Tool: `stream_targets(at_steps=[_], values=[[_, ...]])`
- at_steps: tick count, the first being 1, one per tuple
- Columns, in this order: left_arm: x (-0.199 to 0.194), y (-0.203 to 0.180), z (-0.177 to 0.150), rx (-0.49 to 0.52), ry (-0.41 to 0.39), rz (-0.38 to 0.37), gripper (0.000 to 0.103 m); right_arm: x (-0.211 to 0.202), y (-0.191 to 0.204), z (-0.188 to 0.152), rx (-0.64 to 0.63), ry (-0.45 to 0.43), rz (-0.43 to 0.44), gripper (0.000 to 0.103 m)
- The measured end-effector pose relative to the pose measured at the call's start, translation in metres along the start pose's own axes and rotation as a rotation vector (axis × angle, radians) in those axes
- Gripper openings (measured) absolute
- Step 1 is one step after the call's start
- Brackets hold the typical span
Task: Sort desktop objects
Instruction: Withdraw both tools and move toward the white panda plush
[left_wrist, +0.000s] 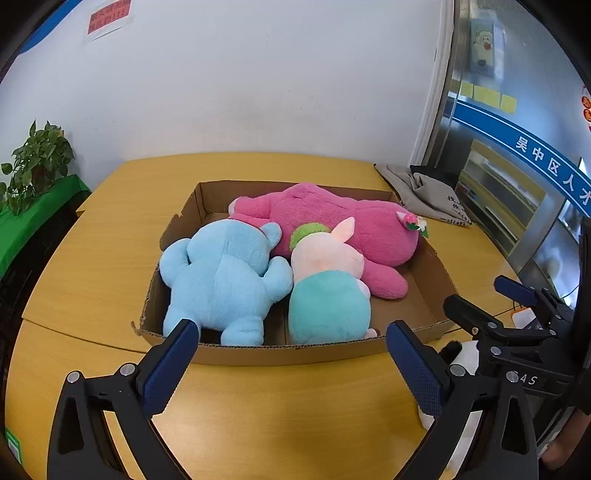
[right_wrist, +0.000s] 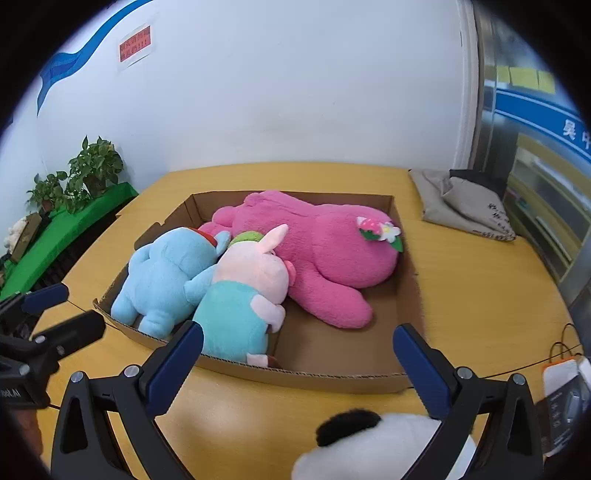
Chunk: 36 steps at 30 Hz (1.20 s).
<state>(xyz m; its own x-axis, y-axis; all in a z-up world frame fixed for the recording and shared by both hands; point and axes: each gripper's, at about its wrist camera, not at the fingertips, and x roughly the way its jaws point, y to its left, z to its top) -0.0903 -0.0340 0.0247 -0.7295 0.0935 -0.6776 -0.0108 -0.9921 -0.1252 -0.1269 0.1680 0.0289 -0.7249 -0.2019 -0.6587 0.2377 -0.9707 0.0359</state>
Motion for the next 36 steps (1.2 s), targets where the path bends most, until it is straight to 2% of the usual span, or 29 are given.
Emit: stream_targets(at_steps=[13, 36], values=[[-0.031, 0.004, -0.010, -0.017, -0.032, 0.000, 0.103, -0.036, -0.001, -0.012, -0.005, -0.040, -0.041, 0.103], [-0.023, -0.012, -0.013, 0.008, -0.005, -0.031, 0.103, -0.041, -0.012, -0.018, 0.017, -0.046, -0.026, 0.103]])
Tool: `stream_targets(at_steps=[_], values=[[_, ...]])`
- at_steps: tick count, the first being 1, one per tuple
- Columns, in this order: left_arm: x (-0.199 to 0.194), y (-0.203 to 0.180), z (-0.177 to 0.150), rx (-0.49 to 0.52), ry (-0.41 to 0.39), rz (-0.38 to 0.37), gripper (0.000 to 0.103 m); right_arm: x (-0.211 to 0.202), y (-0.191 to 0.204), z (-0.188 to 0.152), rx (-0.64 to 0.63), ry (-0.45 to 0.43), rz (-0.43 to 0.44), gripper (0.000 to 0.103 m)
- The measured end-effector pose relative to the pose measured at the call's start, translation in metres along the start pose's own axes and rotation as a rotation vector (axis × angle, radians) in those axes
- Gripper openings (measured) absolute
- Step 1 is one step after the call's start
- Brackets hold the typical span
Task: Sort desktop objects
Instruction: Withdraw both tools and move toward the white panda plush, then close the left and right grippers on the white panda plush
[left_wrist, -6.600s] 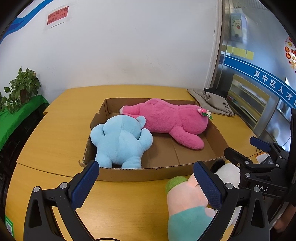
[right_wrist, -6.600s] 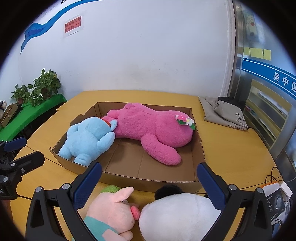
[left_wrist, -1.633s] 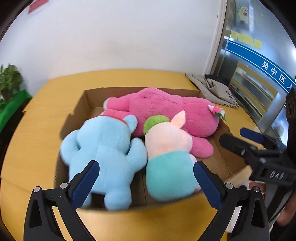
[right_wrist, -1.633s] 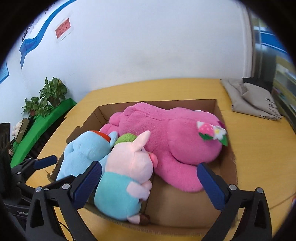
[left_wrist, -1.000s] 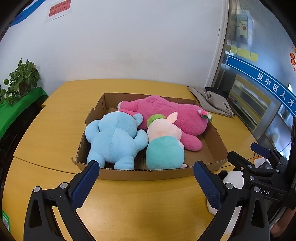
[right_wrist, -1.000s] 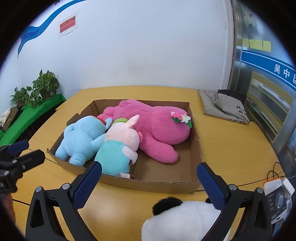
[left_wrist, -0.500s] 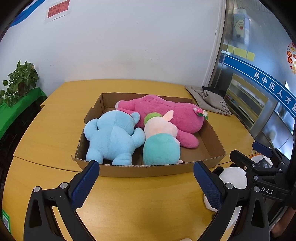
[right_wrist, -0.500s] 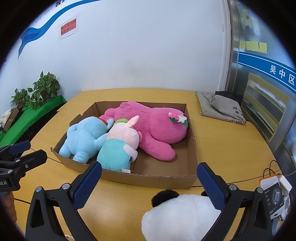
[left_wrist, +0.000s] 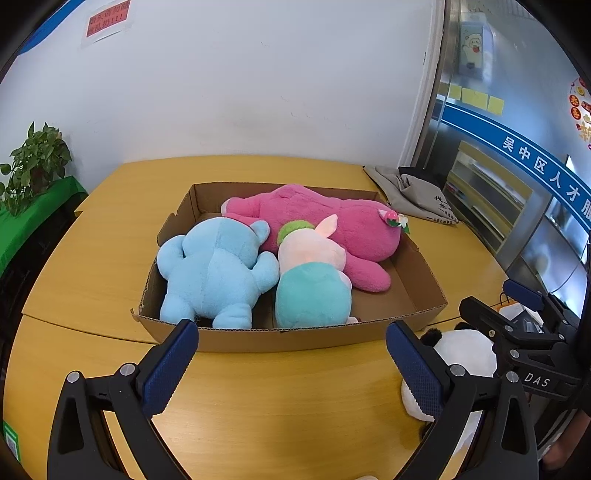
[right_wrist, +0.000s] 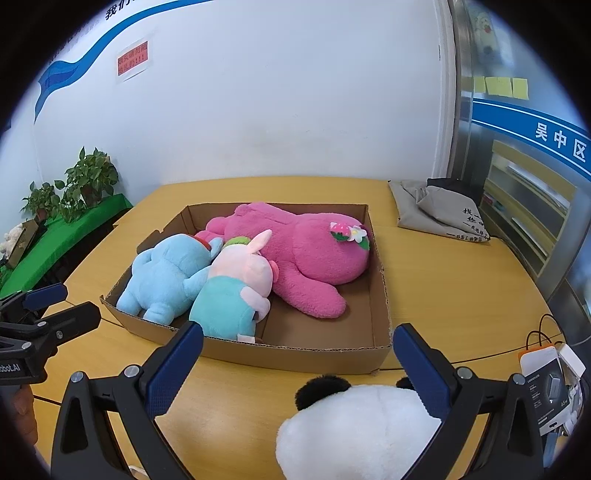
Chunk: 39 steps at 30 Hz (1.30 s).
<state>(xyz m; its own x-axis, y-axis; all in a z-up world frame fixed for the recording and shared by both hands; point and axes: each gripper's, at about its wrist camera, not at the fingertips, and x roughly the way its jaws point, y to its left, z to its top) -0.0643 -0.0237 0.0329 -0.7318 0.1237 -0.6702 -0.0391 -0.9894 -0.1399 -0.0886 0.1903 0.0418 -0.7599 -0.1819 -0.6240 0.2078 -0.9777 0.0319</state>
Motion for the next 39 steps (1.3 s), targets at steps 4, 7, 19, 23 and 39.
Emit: stream_targets(at_steps=[4, 7, 19, 23, 39], values=[[0.003, -0.004, -0.002, 0.007, 0.008, -0.002, 0.103, 0.001, -0.003, -0.002, 0.003, 0.004, 0.004, 0.103], [0.005, -0.005, -0.003, 0.003, 0.017, -0.009, 0.103, 0.002, -0.005, -0.003, 0.006, 0.007, 0.008, 0.103], [0.025, -0.015, -0.010, 0.003, 0.063, -0.018, 0.103, 0.002, -0.013, -0.010, 0.010, 0.012, 0.020, 0.103], [0.037, -0.023, -0.011, 0.006, 0.088, -0.049, 0.103, -0.002, -0.020, -0.017, 0.011, 0.017, 0.032, 0.103], [0.136, -0.115, -0.035, 0.100, 0.360, -0.305, 0.103, 0.025, -0.082, -0.117, 0.138, 0.234, 0.011, 0.103]])
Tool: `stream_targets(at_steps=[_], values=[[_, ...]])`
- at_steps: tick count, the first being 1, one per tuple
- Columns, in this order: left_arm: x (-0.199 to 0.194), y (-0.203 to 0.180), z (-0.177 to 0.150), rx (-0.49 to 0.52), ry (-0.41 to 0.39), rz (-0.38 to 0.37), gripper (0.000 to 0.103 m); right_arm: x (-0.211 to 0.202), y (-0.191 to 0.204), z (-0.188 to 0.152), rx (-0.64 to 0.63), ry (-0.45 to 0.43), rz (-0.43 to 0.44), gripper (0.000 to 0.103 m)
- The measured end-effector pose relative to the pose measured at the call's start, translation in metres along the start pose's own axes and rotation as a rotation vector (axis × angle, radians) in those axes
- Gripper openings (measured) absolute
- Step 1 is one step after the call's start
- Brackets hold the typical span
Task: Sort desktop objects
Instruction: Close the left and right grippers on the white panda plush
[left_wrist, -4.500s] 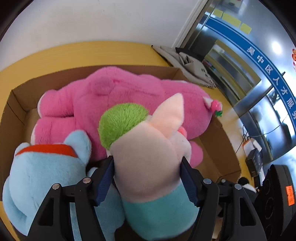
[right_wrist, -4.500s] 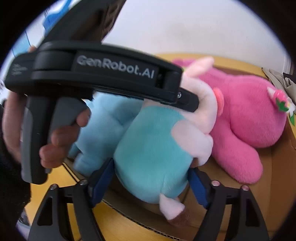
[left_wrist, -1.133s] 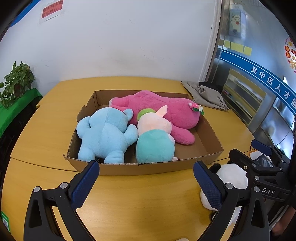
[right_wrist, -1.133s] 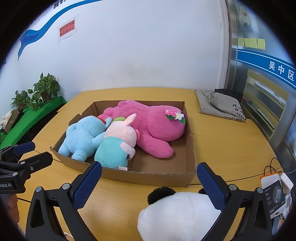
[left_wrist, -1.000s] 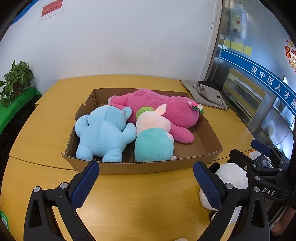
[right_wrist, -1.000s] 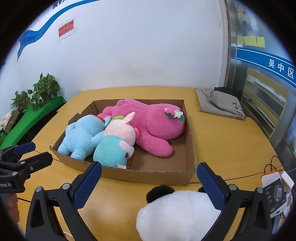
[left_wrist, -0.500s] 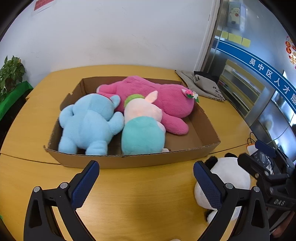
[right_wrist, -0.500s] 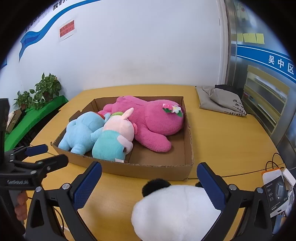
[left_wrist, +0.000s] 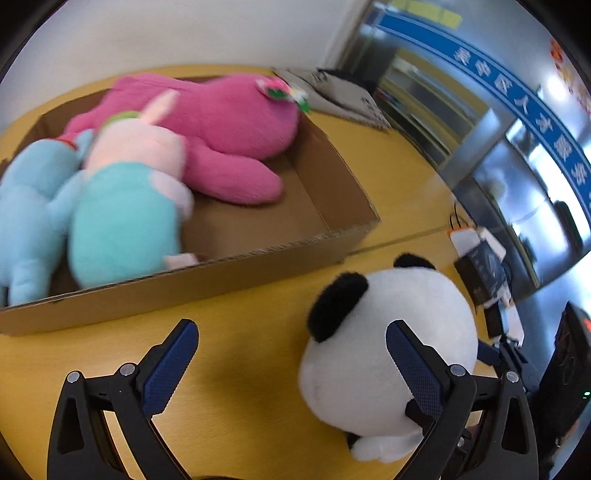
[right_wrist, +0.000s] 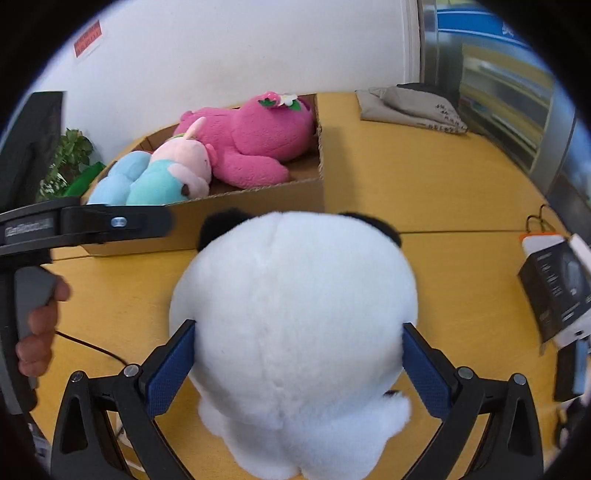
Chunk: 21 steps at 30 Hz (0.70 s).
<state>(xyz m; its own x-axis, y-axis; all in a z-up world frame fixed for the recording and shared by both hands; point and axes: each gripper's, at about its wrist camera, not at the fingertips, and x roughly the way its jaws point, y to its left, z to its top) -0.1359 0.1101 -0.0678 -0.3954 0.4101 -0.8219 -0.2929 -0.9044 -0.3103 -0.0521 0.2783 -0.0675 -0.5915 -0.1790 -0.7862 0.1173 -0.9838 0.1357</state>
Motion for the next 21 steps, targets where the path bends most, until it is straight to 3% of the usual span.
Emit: stream_targets(at_steps=[4, 11, 15, 17, 19, 21], values=[[0.019, -0.010, 0.003, -0.005, 0.020, -0.021, 0.103, 0.006, -0.005, -0.003, 0.000, 0.004, 0.023, 0.103], [0.013, -0.009, 0.001, -0.026, 0.006, -0.080, 0.100, 0.015, 0.005, -0.019, -0.061, 0.044, 0.090, 0.102], [0.002, -0.007, 0.000, -0.048, -0.010, -0.169, 0.101, 0.017, 0.015, -0.028, -0.107, 0.059, 0.130, 0.092], [0.000, -0.012, -0.001, -0.008, -0.004, -0.151, 0.102, 0.019, 0.020, -0.033, -0.129, 0.067, 0.150, 0.086], [-0.004, -0.015, -0.007, 0.035, -0.014, -0.114, 0.102, 0.020, 0.025, -0.037, -0.152, 0.074, 0.170, 0.085], [-0.010, -0.006, -0.012, 0.017, -0.022, -0.113, 0.102, 0.021, 0.030, -0.042, -0.171, 0.082, 0.188, 0.086]])
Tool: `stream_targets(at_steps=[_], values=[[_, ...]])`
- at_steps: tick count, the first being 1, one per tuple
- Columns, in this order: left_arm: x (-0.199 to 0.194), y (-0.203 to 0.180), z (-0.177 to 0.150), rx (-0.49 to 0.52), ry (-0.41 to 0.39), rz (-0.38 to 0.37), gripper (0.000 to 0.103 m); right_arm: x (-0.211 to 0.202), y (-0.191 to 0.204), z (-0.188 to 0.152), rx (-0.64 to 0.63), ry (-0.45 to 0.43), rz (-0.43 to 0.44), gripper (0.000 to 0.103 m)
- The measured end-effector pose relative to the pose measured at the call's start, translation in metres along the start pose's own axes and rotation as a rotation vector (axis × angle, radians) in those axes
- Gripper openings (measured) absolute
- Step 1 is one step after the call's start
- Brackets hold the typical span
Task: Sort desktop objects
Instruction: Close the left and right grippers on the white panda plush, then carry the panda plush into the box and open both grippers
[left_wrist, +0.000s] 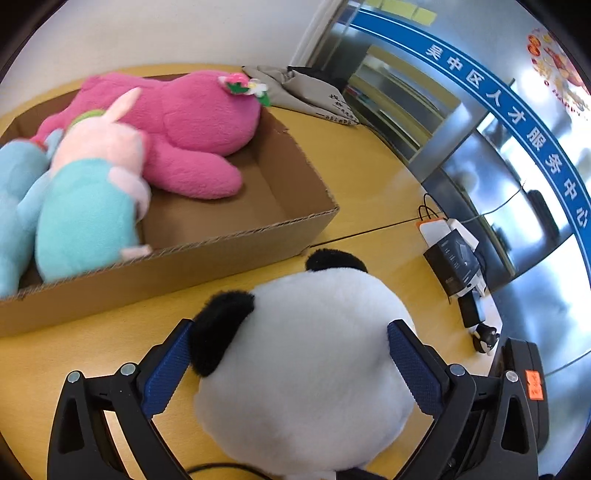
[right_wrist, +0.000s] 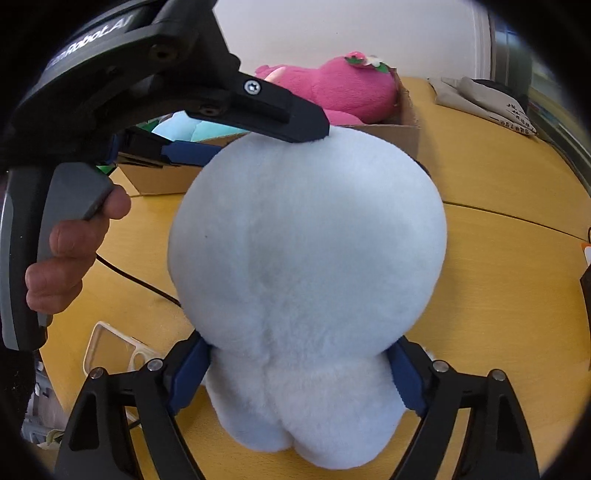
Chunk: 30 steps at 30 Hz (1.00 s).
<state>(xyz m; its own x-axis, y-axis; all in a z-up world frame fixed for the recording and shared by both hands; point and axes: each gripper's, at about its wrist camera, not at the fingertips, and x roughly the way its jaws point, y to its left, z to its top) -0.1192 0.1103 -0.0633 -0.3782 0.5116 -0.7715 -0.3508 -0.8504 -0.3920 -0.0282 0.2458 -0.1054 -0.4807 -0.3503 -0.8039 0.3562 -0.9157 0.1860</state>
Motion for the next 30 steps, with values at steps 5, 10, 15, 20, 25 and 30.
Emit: stream_targets(at_steps=[5, 10, 15, 20, 25, 30], values=[[-0.021, 0.027, -0.016, -0.062, -0.031, 0.026, 0.102, -0.001, 0.001, -0.001, 0.024, 0.003, 0.034, 0.086], [-0.023, 0.060, -0.030, -0.158, -0.023, -0.023, 0.103, 0.002, 0.013, 0.000, 0.004, -0.001, 0.060, 0.084], [-0.001, 0.076, -0.037, -0.239, 0.045, -0.207, 0.103, 0.005, 0.018, -0.001, -0.009, 0.007, 0.079, 0.083], [0.008, 0.067, -0.044, -0.234, 0.101, -0.353, 0.092, 0.004, 0.016, -0.004, -0.008, 0.006, 0.087, 0.083], [-0.012, 0.049, -0.037, -0.154, 0.062, -0.355, 0.070, -0.003, 0.012, -0.005, 0.011, -0.030, 0.112, 0.081], [-0.049, 0.029, -0.007, -0.043, -0.021, -0.323, 0.067, -0.028, 0.021, 0.008, 0.006, -0.129, 0.118, 0.079]])
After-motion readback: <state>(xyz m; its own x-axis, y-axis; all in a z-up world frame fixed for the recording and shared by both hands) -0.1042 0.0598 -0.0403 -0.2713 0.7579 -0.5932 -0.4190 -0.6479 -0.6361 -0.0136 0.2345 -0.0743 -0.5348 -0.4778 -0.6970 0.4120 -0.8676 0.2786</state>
